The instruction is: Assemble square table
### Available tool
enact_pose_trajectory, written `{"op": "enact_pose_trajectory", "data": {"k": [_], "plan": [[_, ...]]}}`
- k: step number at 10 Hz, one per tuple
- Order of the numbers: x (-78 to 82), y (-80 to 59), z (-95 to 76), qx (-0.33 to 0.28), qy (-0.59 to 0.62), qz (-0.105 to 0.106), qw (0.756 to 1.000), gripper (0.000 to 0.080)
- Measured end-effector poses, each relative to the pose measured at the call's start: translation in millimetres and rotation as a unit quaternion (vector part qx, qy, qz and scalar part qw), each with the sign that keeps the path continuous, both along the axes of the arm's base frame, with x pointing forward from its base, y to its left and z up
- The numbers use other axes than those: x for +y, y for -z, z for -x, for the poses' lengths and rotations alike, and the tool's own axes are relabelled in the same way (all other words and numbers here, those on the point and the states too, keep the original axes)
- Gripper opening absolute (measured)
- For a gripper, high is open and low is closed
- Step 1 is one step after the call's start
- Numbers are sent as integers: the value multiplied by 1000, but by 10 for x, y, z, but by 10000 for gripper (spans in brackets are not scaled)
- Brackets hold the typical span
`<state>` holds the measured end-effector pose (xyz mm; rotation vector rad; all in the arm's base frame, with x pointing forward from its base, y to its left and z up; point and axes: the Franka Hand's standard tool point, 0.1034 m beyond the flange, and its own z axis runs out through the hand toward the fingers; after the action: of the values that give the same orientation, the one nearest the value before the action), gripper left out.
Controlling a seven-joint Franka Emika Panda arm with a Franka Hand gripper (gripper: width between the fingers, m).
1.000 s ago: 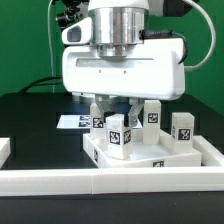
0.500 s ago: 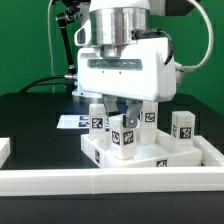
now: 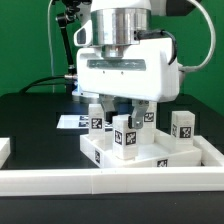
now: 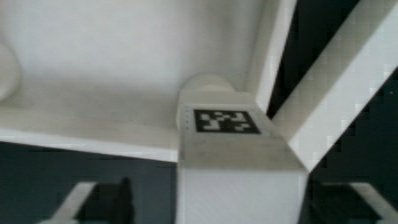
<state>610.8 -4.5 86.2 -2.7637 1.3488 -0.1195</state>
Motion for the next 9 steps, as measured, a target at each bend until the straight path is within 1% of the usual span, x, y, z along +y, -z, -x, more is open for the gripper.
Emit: {"op": "enact_pose_trajectory", "data": {"k": [1,2,3,5,7,8,9], "plan": [[24,-12,-4,-2,-68,6,998,589],[35,-8,-2,-4,-136,11,991,638],[5,-5,0,-5,-187,16,982,646],[-2,2,3,-5,-233,22,972,648],[8,21,12,-12,-327,34,944,648],[42,31,21,-12,-350,36,936,648],[55,33,22,-13,-401,40,915,648]]}}
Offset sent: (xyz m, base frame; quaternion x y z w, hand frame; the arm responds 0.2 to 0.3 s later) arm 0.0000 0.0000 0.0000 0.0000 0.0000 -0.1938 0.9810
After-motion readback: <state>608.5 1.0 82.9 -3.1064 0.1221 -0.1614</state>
